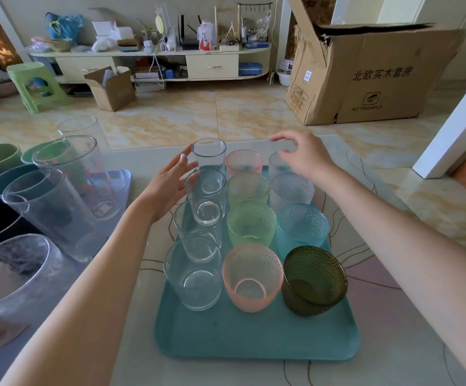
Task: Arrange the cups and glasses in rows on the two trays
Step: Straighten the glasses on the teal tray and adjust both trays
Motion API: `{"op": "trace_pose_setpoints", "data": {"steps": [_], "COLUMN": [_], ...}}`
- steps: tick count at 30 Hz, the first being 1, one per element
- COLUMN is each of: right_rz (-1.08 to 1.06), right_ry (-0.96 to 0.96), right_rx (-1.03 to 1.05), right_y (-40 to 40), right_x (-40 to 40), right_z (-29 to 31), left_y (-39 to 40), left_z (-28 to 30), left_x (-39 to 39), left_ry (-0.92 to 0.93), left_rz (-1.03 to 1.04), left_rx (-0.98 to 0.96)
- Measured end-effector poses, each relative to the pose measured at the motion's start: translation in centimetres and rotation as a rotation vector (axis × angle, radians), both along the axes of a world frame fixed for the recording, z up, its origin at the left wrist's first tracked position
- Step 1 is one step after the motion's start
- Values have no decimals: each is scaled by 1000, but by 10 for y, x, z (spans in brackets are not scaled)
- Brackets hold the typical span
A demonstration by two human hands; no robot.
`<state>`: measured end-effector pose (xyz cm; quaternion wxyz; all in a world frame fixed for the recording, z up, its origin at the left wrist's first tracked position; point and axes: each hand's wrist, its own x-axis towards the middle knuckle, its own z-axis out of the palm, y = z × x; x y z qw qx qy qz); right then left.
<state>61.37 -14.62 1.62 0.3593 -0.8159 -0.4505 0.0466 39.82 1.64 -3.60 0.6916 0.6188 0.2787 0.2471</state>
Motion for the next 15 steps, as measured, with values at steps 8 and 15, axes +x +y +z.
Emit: {"op": "trace_pose_setpoints", "data": {"steps": [8, 15], "right_rz": [196, 176], "right_ry": [-323, -356], "right_rx": [-406, -399], "right_y": [16, 18], "right_x": [-15, -12], "right_z": [2, -4], "left_y": [-2, -5], "left_z": [-1, 1], "left_x": [0, 1], "left_ry": [20, 36], "left_rz": [4, -3], "left_rx": [-1, 5]}}
